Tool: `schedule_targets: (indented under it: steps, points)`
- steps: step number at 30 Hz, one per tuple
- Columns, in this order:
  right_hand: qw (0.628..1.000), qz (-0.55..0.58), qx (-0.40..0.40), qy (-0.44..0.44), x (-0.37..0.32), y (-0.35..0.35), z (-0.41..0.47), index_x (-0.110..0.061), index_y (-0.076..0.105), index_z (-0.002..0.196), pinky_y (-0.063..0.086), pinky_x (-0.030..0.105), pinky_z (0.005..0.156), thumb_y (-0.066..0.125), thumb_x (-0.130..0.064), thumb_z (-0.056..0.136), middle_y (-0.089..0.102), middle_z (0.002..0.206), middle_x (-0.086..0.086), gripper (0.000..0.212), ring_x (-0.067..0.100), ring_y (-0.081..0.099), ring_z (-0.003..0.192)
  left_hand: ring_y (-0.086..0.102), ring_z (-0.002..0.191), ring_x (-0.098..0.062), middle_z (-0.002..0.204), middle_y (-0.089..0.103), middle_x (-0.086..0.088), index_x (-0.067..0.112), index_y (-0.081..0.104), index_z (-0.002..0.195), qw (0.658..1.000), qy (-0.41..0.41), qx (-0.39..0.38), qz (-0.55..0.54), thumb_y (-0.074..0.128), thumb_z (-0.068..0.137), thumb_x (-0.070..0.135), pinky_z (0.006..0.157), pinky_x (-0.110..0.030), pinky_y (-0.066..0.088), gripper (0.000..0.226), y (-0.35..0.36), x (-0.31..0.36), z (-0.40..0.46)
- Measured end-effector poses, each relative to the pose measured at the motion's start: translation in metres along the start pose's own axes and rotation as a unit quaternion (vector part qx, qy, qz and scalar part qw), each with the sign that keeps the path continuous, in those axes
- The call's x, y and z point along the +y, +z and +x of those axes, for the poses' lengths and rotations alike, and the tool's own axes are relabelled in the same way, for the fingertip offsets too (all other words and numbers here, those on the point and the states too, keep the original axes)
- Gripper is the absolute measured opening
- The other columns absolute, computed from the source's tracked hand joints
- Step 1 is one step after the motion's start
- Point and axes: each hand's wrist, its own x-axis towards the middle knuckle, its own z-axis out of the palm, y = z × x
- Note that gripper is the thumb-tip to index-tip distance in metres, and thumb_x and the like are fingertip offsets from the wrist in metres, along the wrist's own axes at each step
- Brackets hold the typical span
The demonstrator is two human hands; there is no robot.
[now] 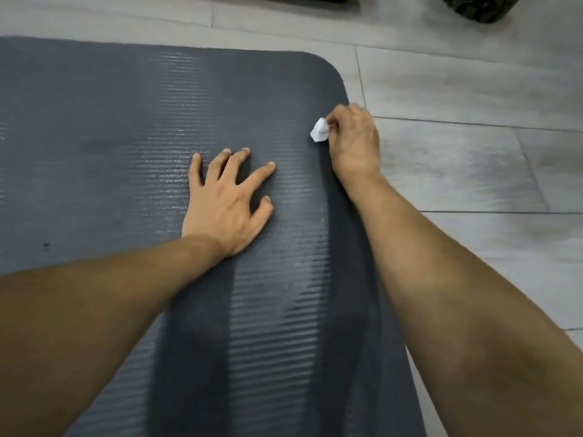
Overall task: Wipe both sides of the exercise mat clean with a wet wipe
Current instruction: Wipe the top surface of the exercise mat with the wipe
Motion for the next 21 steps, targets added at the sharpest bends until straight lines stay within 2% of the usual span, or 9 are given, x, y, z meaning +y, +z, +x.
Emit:
schedule_targets:
  steps: [3,7,10,13,18,21]
  points:
    - [0.998,0.054,0.017,0.013,-0.005,-0.017,-0.036,-0.010,0.067,0.086,0.045,0.039,0.073,0.056,0.001,0.081,0.064,0.090,0.009,0.016,0.030,0.057,0.086,0.033,0.147,-0.036,0.158,0.040,-0.009,0.037,0.050,0.149,1.000,-0.001,-0.005,0.005,0.041,0.094,0.053,0.120,-0.068,0.014,0.058,0.000,0.000,0.000]
    - [0.994,0.077,-0.081,0.007,-0.020,-0.074,-0.149,-0.013,0.068,0.097,0.044,0.028,0.075,0.065,0.004,0.082,0.062,0.098,0.001,0.022,0.023,0.054,0.087,0.033,0.148,-0.038,0.159,0.039,-0.012,0.034,0.049,0.150,1.000,0.000,-0.012,0.011,0.043,0.095,0.051,0.120,-0.070,0.013,0.058,-0.004,0.001,0.001]
    - [0.991,0.083,-0.109,-0.016,-0.016,-0.095,-0.187,-0.009,0.071,0.100,0.047,0.027,0.079,0.068,0.008,0.080,0.062,0.101,0.000,0.027,0.020,0.055,0.089,0.036,0.146,-0.040,0.158,0.042,-0.014,0.031,0.053,0.149,1.000,0.002,0.000,0.008,0.049,0.094,0.047,0.118,-0.071,0.014,0.057,-0.007,0.002,0.003]
    - [0.992,0.080,-0.094,-0.029,-0.009,-0.071,-0.138,-0.010,0.071,0.094,0.049,0.032,0.076,0.067,0.006,0.082,0.063,0.097,0.001,0.021,0.022,0.055,0.087,0.038,0.146,-0.041,0.158,0.043,-0.015,0.029,0.055,0.148,1.000,0.006,0.003,0.011,0.050,0.093,0.045,0.118,-0.072,0.014,0.057,-0.007,0.004,0.002]
    - [0.996,0.055,-0.042,-0.051,-0.007,0.005,0.022,-0.008,0.067,0.085,0.045,0.040,0.070,0.061,-0.002,0.081,0.061,0.090,0.011,0.009,0.031,0.055,0.081,0.037,0.147,-0.041,0.159,0.042,-0.015,0.029,0.053,0.149,1.000,0.007,-0.005,0.021,0.047,0.095,0.045,0.118,-0.073,0.013,0.058,-0.010,0.004,0.006]
    - [0.999,0.014,-0.021,-0.025,-0.011,0.041,0.114,-0.008,0.066,0.084,0.045,0.041,0.071,0.056,-0.004,0.082,0.062,0.092,0.013,0.011,0.032,0.057,0.088,0.038,0.147,-0.042,0.160,0.042,-0.015,0.028,0.053,0.150,1.000,0.013,-0.001,0.015,0.048,0.095,0.045,0.117,-0.073,0.014,0.058,-0.009,0.003,0.006]
